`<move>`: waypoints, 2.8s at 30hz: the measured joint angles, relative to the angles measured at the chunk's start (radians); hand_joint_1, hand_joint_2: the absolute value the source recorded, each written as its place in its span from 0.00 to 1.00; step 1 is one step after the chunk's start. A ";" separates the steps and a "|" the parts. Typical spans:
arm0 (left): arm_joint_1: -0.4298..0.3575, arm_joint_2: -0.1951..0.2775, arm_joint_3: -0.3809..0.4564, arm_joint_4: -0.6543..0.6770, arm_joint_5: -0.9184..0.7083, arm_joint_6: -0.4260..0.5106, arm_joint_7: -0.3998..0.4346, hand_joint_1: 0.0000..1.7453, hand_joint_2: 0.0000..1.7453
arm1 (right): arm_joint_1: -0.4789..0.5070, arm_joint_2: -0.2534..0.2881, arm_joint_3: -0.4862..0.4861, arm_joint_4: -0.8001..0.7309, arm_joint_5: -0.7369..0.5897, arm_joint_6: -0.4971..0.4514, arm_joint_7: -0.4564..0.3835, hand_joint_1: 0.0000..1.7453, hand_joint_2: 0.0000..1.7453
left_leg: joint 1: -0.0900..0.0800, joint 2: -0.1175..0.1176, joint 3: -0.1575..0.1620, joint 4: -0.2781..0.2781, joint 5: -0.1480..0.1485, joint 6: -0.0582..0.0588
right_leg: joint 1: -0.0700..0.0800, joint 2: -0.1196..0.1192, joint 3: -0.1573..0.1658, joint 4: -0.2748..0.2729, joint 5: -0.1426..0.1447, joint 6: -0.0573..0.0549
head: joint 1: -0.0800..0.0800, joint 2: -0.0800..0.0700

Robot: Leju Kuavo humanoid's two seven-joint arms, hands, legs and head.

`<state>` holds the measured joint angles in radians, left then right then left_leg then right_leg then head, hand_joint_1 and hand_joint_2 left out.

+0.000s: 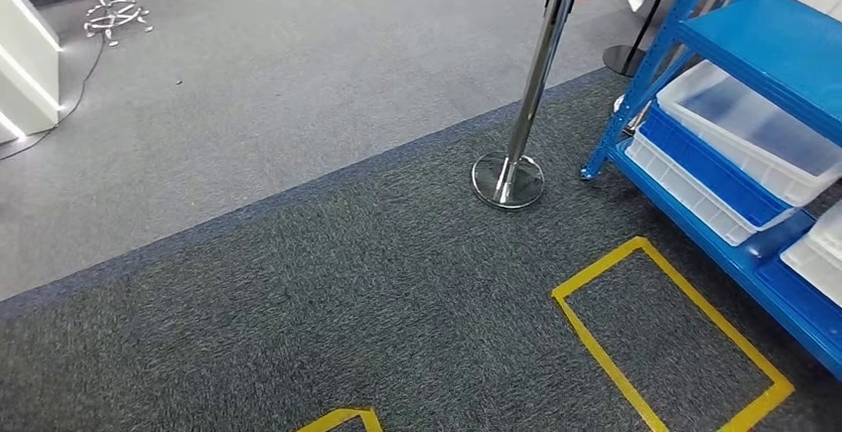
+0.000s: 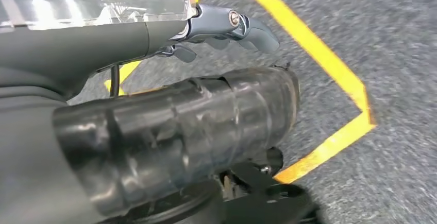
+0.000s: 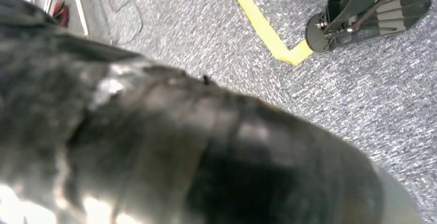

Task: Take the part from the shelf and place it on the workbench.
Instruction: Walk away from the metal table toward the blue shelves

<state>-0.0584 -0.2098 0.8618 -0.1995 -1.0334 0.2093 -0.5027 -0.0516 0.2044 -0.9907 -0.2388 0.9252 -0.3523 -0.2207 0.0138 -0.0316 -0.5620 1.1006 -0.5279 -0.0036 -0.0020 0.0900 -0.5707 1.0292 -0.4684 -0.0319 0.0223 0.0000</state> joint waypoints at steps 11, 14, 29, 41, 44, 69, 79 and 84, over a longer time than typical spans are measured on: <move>0.002 -0.002 0.001 0.000 -0.001 -0.004 -0.005 0.00 0.00 | 0.001 -0.001 -0.001 0.001 0.010 0.000 0.001 0.00 0.00 | -0.001 0.066 0.037 -0.105 0.036 0.046 | -0.008 -0.079 -0.141 0.263 -0.126 0.053 | 0.006 0.000; 0.000 -0.002 0.001 0.000 -0.002 -0.006 -0.006 0.00 0.00 | 0.002 -0.001 -0.001 0.001 0.011 0.000 -0.001 0.00 0.00 | -0.001 0.103 0.043 -0.104 0.029 0.041 | -0.013 -0.101 -0.093 0.179 -0.060 0.056 | 0.006 0.000; -0.005 0.000 0.002 0.000 -0.005 -0.007 -0.012 0.00 0.00 | -0.006 0.000 -0.001 0.001 0.015 0.006 -0.014 0.00 0.00 | 0.002 0.032 -0.047 0.121 -0.060 -0.009 | -0.005 -0.023 0.008 -0.011 -0.002 -0.001 | 0.002 0.000; -0.009 0.001 0.002 0.000 -0.004 -0.011 -0.019 0.00 0.00 | -0.008 -0.003 -0.002 0.001 0.017 0.008 -0.010 0.00 0.00 | 0.006 0.054 0.043 -0.103 0.030 0.040 | -0.008 -0.075 -0.129 0.241 -0.125 0.059 | 0.009 0.000; -0.009 0.001 0.003 0.000 -0.004 -0.011 -0.017 0.00 0.00 | -0.006 -0.004 -0.002 0.002 0.018 0.009 -0.005 0.00 0.00 | 0.006 0.094 0.052 -0.103 0.022 0.037 | -0.014 -0.093 -0.117 0.219 -0.079 0.064 | 0.009 0.000; -0.009 -0.006 0.003 0.000 -0.012 -0.021 -0.010 0.00 0.00 | -0.001 -0.007 -0.003 0.002 0.035 0.021 0.006 0.00 0.00 | 0.011 0.007 0.031 -0.094 0.039 0.032 | -0.010 -0.036 -0.056 0.082 -0.049 0.053 | 0.011 0.000; -0.006 -0.008 0.003 0.000 -0.018 -0.027 -0.009 0.00 0.00 | -0.003 -0.008 -0.003 0.003 0.050 0.027 0.018 0.00 0.00 | 0.001 0.109 0.050 -0.093 0.016 0.015 | 0.003 -0.146 -0.003 0.001 -0.011 0.040 | 0.012 0.000; -0.013 -0.010 0.002 0.000 -0.026 -0.040 -0.014 0.00 0.00 | -0.003 -0.007 -0.002 0.004 0.057 0.032 0.040 0.00 0.00 | 0.002 0.077 0.035 -0.031 -0.035 -0.009 | -0.007 -0.121 0.008 -0.017 -0.004 0.010 | 0.010 0.000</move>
<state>-0.0711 -0.2197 0.8639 -0.1995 -1.0593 0.1693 -0.5168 -0.0545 0.1973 -0.9929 -0.2349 0.9821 -0.3205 -0.1807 0.0154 0.0452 -0.5271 1.0700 -0.5626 -0.0126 -0.0089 -0.0306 -0.5622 1.0121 -0.4727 -0.0223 0.0322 0.0000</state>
